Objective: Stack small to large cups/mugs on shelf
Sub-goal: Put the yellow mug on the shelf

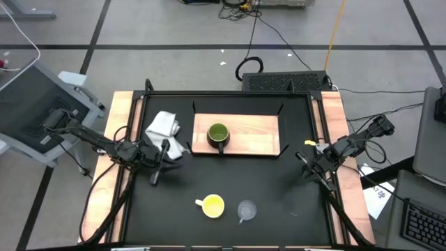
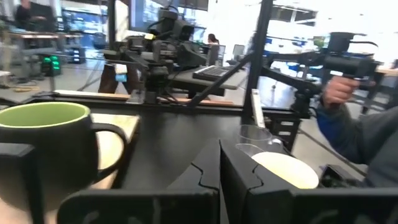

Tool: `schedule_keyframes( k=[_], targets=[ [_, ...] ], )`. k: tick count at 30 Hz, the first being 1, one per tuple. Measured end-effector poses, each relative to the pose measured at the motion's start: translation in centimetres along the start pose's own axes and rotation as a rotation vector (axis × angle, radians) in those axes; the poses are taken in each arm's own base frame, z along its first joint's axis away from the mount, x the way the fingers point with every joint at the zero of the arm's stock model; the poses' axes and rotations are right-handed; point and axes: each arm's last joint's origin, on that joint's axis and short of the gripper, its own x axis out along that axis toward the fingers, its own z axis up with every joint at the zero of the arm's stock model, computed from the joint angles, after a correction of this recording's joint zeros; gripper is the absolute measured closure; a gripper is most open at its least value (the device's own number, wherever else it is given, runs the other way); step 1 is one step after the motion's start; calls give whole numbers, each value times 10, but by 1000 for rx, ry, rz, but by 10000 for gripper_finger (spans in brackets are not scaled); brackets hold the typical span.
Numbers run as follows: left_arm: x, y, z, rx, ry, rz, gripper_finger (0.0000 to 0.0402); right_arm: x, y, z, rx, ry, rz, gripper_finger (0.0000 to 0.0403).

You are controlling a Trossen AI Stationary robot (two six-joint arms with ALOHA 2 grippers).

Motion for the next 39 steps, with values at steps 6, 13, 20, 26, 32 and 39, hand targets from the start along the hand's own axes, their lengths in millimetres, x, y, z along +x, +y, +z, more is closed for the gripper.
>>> schedule_keyframes(
  k=[6, 13, 20, 26, 32, 39],
  targets=[
    [6, -3, 12, -2, 10, -25, 395, 0, 0, 0, -7, 2, -3, 403],
    [23, -10, 37, -19, 68, -21, 385, 0, 0, -1, -8, 2, -3, 403],
    [55, -26, 47, -28, 206, -43, 331, 0, 0, -1, -11, 1, -3, 403],
    [86, -43, 49, -24, 370, -51, 296, 0, 0, -1, -11, 2, -4, 403],
    [110, -52, 56, -97, 499, -5, 284, 0, 0, -1, -11, 1, -4, 403],
    [122, -55, 56, -21, 722, 18, 284, 0, 0, -1, -15, 1, -4, 403]
  ],
)
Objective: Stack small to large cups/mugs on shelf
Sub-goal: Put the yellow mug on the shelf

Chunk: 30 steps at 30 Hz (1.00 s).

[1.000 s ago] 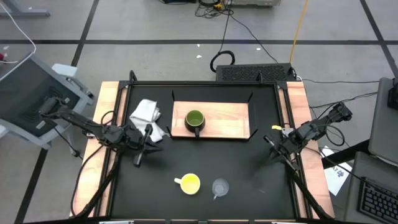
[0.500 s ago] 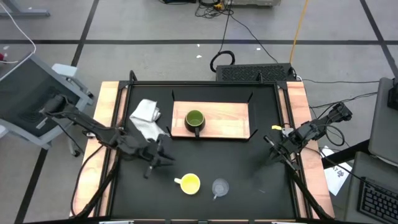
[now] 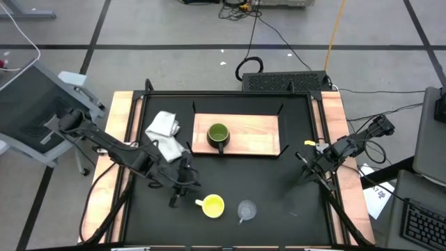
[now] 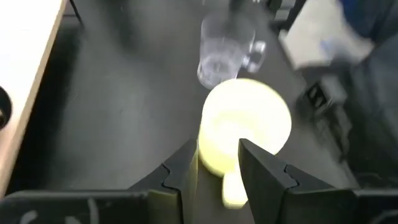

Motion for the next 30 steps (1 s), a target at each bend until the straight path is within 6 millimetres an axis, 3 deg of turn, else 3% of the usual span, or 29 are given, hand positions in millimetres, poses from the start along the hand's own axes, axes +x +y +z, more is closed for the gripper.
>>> schedule_keyframes(
  k=[12, 30],
  targets=[
    [4, 10, 34, 116, 44, -81, 284, 0, 0, 0, -2, 0, -2, 403],
    [73, 11, 79, 244, 320, -173, 284, 0, 0, 0, -4, 0, -3, 403]
  ],
)
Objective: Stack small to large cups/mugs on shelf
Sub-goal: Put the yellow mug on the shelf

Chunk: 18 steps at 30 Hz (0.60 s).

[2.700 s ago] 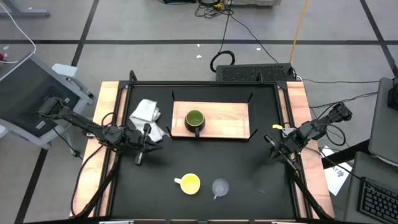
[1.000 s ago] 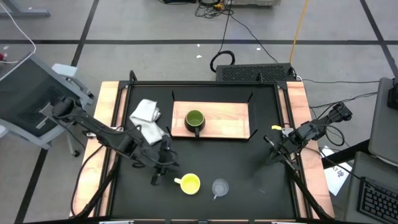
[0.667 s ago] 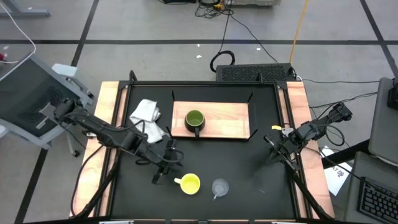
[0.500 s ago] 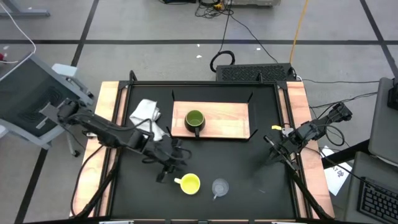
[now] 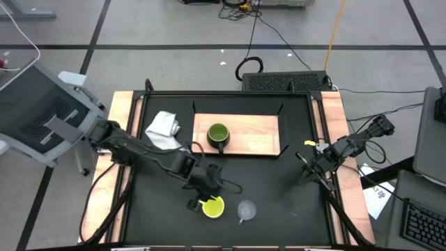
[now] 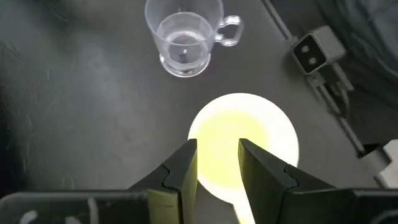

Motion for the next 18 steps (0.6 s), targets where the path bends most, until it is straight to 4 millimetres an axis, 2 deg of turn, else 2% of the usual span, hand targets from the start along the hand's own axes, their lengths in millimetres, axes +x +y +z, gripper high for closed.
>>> schedule_keyframes(
  k=[10, 18],
  targets=[
    [26, 30, -2, -39, 57, -117, 284, 0, 0, 0, 3, 1, 0, 403],
    [26, 29, -2, -51, 54, -176, 284, 0, 0, -1, 3, 8, 0, 403]
  ],
)
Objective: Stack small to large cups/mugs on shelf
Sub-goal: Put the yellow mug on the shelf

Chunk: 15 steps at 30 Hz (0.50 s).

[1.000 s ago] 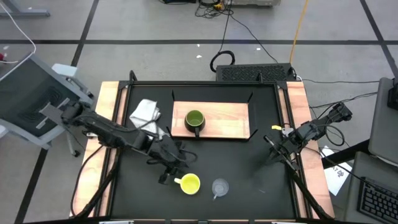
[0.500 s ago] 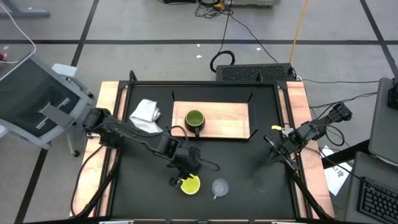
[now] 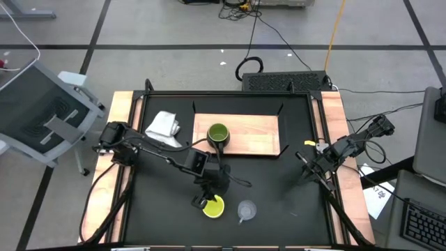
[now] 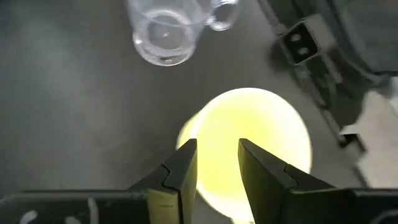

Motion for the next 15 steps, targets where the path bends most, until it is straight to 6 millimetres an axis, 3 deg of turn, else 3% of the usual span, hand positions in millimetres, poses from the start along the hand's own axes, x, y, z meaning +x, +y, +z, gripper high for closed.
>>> schedule_keyframes(
  k=[15],
  targets=[
    [7, 1, -7, -11, 9, 9, 284, 0, 0, 0, -1, 4, 0, 403]
  ],
)
